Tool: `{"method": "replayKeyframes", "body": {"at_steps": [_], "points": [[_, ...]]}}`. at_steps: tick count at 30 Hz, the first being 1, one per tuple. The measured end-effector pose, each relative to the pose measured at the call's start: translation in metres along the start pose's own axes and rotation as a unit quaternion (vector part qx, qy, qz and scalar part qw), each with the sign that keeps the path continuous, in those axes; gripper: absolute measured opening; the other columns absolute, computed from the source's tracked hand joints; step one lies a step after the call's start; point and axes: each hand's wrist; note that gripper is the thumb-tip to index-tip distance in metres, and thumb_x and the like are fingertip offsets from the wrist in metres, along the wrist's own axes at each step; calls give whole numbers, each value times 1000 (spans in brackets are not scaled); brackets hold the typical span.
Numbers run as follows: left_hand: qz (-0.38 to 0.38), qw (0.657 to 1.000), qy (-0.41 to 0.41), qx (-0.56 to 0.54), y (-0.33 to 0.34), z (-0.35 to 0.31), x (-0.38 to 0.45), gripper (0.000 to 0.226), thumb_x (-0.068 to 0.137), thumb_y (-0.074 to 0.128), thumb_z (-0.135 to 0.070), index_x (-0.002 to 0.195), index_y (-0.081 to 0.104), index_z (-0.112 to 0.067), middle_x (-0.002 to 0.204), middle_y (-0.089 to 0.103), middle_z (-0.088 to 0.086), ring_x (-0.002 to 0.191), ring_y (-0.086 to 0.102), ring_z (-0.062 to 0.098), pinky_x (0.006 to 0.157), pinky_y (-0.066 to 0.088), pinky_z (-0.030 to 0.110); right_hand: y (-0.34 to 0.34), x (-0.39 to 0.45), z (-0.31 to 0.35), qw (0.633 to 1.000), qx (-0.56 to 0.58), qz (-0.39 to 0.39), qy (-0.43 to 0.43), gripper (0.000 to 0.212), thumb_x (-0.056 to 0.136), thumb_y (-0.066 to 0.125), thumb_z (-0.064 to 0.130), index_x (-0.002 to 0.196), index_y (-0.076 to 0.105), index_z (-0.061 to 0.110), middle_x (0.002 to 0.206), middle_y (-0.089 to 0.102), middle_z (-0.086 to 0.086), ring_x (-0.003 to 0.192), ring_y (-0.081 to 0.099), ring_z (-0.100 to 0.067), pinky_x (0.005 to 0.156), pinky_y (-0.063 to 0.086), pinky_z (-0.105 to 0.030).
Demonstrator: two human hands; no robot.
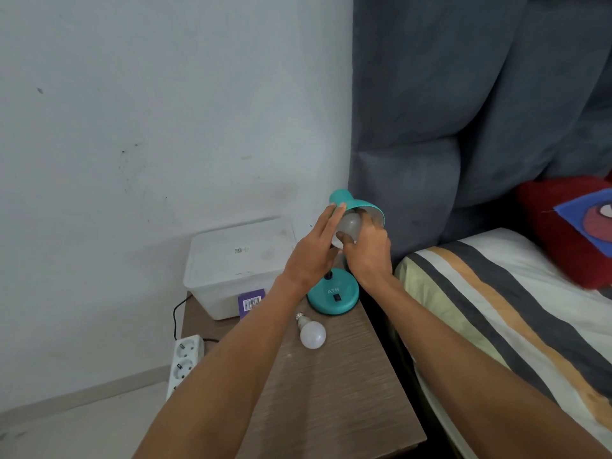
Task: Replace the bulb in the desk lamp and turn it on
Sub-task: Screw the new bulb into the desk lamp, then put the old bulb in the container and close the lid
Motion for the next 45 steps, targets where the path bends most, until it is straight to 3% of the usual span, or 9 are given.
{"method": "replayKeyframes", "body": {"at_steps": [10, 13, 15, 18, 22, 25, 30, 37, 45], "points": [[9, 1000, -1, 6, -8, -6, 0, 98, 87, 71, 1, 162, 15, -27, 168, 22, 6, 86, 70, 31, 75, 62, 44, -13, -2, 5, 998, 28, -46, 28, 50, 89, 70, 30, 133, 56, 9, 123, 66, -10, 110, 64, -25, 92, 49, -30], [13, 1000, -10, -9, -18, -11, -4, 98, 89, 73, -10, 163, 11, -27, 169, 19, 4, 117, 64, 32, 87, 60, 43, -17, -11, 9, 995, 35, -96, 20, 42, 90, 66, 32, 126, 63, 10, 117, 68, -8, 105, 64, -22, 87, 47, -26], [9, 999, -37, -21, -27, -11, -12, 100, 89, 74, -15, 163, 8, -27, 170, 16, -1, 145, 42, 24, 105, 52, 39, -17, -17, 13, 993, 18, -116, -12, 36, 89, 65, 30, 121, 66, 11, 113, 68, -5, 104, 63, -20, 86, 45, -25], [-2, 996, -82, -18, -44, -5, -29, 97, 93, 73, -28, 163, 6, -27, 170, 16, -4, 153, 26, 17, 116, 37, 36, -12, -24, 28, 988, 28, -125, -83, 28, 87, 67, 23, 113, 67, 11, 105, 69, -3, 100, 62, -19, 86, 49, -29], [-28, 990, -139, 22, -68, 17, -58, 91, 95, 66, -46, 164, 11, -23, 164, 34, 5, 147, 37, 25, 112, 42, 42, 8, -31, 53, 983, 50, -63, -167, 29, 88, 65, 20, 117, 66, 15, 102, 68, 0, 92, 62, -12, 81, 53, -27], [-57, 974, -213, 57, -84, 44, -81, 87, 96, 62, -54, 162, 18, -19, 161, 38, 11, 153, 27, 32, 121, 28, 47, 36, -34, 65, 986, 53, 16, -157, 32, 89, 65, 24, 121, 64, 17, 110, 66, 1, 90, 62, -9, 79, 53, -24], [-57, 939, -315, 128, -107, 99, -114, 87, 93, 56, -66, 160, 27, -17, 164, 32, 14, 157, 10, 36, 127, 4, 48, 90, -33, 55, 988, -4, 145, -53, 55, 90, 65, 42, 138, 55, 18, 141, 51, -9, 129, 50, -24, 107, 39, -35], [-9, 904, -427, -23, -127, 152, -126, 103, 79, 70, -73, 160, 27, -27, 169, 15, 11, 156, 18, 30, 125, 22, 46, 137, -1, 36, 969, -17, 245, 29, 77, 88, 65, 53, 152, 37, 22, 159, 29, -12, 146, 28, -27, 115, 25, -37], [-17, 893, -433, -124, -134, 169, -123, 108, 74, 87, -52, 159, 31, -16, 163, 32, 4, 148, 33, 22, 115, 28, 29, 160, 11, 28, 975, -11, 219, 26, 75, 87, 69, 49, 149, 43, 17, 156, 38, -11, 144, 33, -26, 117, 27, -39]]}}
Point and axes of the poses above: each hand's wrist, its own x-axis towards the middle knuckle, its own y-axis out of the palm, z = x × y
